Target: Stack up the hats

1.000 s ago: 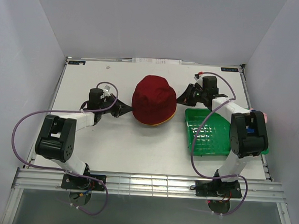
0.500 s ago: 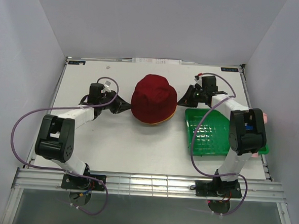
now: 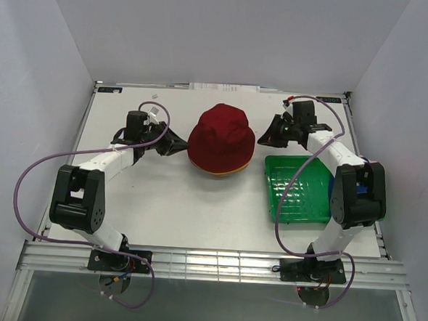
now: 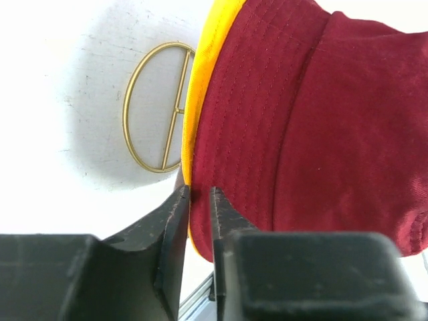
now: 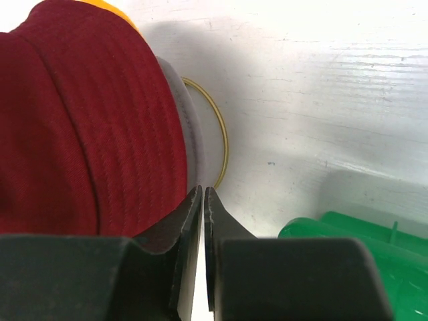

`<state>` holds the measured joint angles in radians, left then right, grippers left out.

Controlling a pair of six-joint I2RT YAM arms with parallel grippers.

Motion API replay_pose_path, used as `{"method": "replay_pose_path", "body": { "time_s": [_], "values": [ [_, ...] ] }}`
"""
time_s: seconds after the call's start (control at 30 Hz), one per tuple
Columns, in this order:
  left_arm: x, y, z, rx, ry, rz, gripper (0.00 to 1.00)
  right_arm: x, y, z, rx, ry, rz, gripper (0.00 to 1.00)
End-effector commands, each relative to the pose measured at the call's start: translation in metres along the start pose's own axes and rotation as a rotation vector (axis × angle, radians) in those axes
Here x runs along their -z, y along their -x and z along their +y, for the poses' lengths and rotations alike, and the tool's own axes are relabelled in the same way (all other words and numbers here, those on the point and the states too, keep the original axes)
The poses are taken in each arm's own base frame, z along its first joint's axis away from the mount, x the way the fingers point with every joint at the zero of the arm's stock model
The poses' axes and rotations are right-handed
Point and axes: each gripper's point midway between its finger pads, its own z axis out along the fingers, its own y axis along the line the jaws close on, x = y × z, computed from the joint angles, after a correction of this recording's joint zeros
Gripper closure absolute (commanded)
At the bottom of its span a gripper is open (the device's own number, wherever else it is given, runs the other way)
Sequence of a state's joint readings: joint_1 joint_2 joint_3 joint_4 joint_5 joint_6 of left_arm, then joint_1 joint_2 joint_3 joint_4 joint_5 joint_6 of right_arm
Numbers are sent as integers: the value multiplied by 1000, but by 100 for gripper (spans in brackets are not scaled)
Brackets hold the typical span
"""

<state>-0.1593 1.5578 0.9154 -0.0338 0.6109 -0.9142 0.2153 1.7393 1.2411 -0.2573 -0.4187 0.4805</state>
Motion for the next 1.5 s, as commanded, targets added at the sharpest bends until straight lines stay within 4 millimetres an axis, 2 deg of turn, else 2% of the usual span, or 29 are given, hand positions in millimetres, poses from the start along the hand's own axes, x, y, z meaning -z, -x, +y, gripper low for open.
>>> {"method": "replay_pose_path", "body": {
  "time_s": [0.0, 0.1, 0.13, 0.27, 0.37, 0.43, 0.47, 0.5, 0.63, 0.67, 0.73, 0.77, 0.83, 0.87, 0.93, 1.07, 1.17, 1.4, 1.47],
  "values": [
    [11, 2, -19, -56, -45, -14, 67, 25, 23, 18, 70, -4, -71, 89],
    [12, 2, -17, -60, -38, -18, 58, 35, 27, 23, 86, -10, -80, 87],
    [13, 2, -17, -69, -36, -23, 51, 38, 30, 26, 96, -8, -88, 87],
    [19, 10, -21, -119, -28, -63, 38, 56, 36, 32, 130, -37, -112, 83],
    [26, 16, -26, -164, -17, -87, 34, 71, 36, 31, 150, -82, -128, 80],
    [32, 20, -32, -188, -6, -105, 33, 86, 37, 32, 167, -111, -146, 74],
    [35, 22, -35, -213, -7, -115, 32, 92, 33, 20, 166, -178, -143, 68],
    [38, 23, -35, -217, 5, -122, 32, 105, 34, 19, 171, -212, -170, 65],
    [55, 32, -59, -283, -17, -171, 31, 147, 22, -14, 133, -443, -235, 48],
    [61, 33, -67, -298, -35, -184, 31, 165, 18, -23, 125, -516, -271, 43],
    [66, 31, -78, -308, -66, -180, 31, 176, 3, -44, 92, -617, -275, 40],
    [68, 31, -84, -315, -87, -182, 31, 195, 4, -57, 81, -715, -330, 35],
    [70, 28, -90, -316, -108, -171, 31, 209, -8, -79, 64, -828, -345, 30],
    [71, 28, -92, -320, -113, -172, 31, 225, -6, -90, 58, -910, -385, 27],
    [72, 27, -93, -321, -120, -166, 31, 239, -10, -105, 67, -1013, -389, 25],
    [72, 21, -93, -307, -129, -141, 31, 251, -8, -130, 57, -1157, -364, 20],
    [75, 18, -93, -302, -128, -138, 31, 260, 1, -139, 27, -1218, -372, 18],
    [74, 16, -89, -280, -112, -124, 31, 271, 29, -135, -48, -1215, -455, 17],
    [75, 15, -91, -283, -109, -127, 31, 276, 32, -141, -62, -1249, -454, 14]
  ]
}}
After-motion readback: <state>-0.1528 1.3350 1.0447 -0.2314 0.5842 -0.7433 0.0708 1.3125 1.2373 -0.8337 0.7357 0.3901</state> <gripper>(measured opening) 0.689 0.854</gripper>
